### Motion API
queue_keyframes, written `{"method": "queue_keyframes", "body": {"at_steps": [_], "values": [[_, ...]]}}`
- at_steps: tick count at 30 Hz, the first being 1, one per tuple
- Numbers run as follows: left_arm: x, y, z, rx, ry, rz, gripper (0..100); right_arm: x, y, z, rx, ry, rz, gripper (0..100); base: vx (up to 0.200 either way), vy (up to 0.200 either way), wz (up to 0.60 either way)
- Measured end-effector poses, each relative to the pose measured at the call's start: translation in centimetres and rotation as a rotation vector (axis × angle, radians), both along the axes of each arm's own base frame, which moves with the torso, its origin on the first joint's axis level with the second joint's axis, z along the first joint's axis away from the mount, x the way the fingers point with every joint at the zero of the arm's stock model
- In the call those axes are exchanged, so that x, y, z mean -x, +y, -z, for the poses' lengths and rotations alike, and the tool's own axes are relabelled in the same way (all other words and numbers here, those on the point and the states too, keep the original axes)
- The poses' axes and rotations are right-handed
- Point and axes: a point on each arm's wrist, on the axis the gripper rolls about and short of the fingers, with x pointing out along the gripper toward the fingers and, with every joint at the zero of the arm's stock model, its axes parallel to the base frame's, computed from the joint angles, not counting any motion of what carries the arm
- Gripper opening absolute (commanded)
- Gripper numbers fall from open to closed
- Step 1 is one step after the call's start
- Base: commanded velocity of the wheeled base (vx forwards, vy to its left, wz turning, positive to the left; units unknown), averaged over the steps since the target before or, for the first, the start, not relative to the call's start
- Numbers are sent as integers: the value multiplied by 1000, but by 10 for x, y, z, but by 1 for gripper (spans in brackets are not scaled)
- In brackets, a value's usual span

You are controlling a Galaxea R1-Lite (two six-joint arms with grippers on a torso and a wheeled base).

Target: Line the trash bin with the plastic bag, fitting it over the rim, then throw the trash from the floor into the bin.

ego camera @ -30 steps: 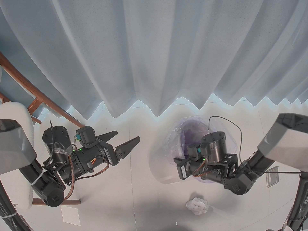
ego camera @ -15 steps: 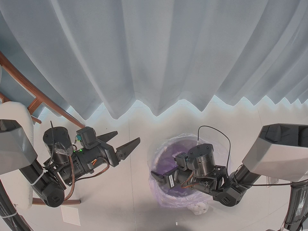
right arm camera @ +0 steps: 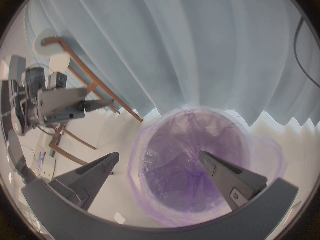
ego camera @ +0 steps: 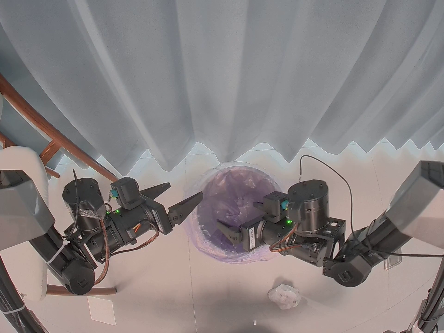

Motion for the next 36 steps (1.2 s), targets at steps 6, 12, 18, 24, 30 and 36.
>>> {"method": "queue_keyframes", "body": {"at_steps": [6, 12, 18, 24, 30, 36], "values": [[-4, -1, -2, 20, -1, 6, 100, 14, -22, -31, -170, 34, 80, 100, -200, 0, 0], [-5, -3, 8, 9, 34, 13, 100, 26, -46, -43, -339, 97, 157, 100, -200, 0, 0], [-8, -4, 27, -4, 111, 13, 100, 43, -60, -50, -418, 108, 165, 100, -200, 0, 0], [-13, -3, 36, -9, 138, 0, 100, 40, -62, -42, -481, 164, 198, 100, -167, 0, 0], [-19, -1, 35, 11, 137, -23, 100, 14, -72, -26, -519, 141, 241, 100, 0, 0, 0], [-24, -2, 26, 63, 131, -43, 100, -4, -81, -17, -540, 106, 275, 100, 0, 0, 0]]}}
